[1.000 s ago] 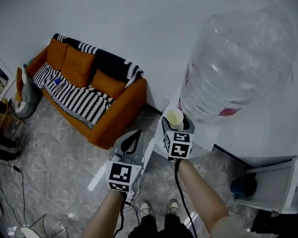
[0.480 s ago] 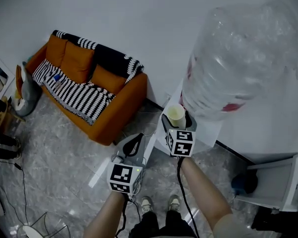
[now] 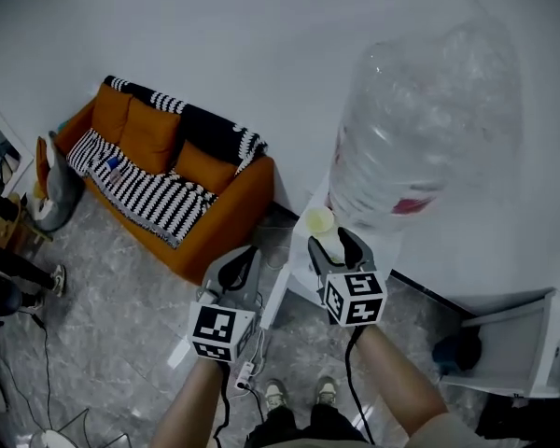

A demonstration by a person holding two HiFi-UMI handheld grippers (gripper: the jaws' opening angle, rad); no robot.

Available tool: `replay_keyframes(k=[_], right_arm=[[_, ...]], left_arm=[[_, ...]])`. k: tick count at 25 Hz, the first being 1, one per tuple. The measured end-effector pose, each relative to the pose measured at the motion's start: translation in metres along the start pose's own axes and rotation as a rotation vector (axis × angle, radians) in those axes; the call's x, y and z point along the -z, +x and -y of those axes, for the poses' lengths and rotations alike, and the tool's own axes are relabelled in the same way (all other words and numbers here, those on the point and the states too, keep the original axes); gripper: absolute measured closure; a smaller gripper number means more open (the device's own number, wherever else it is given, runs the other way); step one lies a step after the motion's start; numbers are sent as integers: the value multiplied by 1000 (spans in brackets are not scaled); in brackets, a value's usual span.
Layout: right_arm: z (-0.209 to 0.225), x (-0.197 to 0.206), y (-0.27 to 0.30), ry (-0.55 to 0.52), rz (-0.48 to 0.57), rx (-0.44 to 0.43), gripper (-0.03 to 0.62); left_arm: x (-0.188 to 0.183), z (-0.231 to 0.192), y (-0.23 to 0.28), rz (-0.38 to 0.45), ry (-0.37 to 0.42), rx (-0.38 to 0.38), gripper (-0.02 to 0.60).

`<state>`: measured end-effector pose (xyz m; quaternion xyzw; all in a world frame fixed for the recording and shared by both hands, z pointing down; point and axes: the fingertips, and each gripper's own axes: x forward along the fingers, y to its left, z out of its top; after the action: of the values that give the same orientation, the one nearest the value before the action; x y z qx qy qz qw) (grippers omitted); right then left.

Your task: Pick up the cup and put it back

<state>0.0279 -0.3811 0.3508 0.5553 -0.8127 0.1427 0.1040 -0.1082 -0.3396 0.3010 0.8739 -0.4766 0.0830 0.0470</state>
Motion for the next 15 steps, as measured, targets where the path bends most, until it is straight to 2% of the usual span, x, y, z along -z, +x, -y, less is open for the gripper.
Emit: replay_keyframes(k=[4,10,12,15], right_arm=[[-16,-38,-49,-40,54,-69,376],[-37,-92,-126,-85,154,-162,442],[-43,-105,-151,-107,182,-181,457],[-51,-119,-187,-142,216,-204,468]], left_arm=[[-39,16,-21,39,98,11,580],[-89,49,-58,98,162,30,580],[-100,61,-73,108,152,33,580],[-114,80,-98,125,84,48,580]])
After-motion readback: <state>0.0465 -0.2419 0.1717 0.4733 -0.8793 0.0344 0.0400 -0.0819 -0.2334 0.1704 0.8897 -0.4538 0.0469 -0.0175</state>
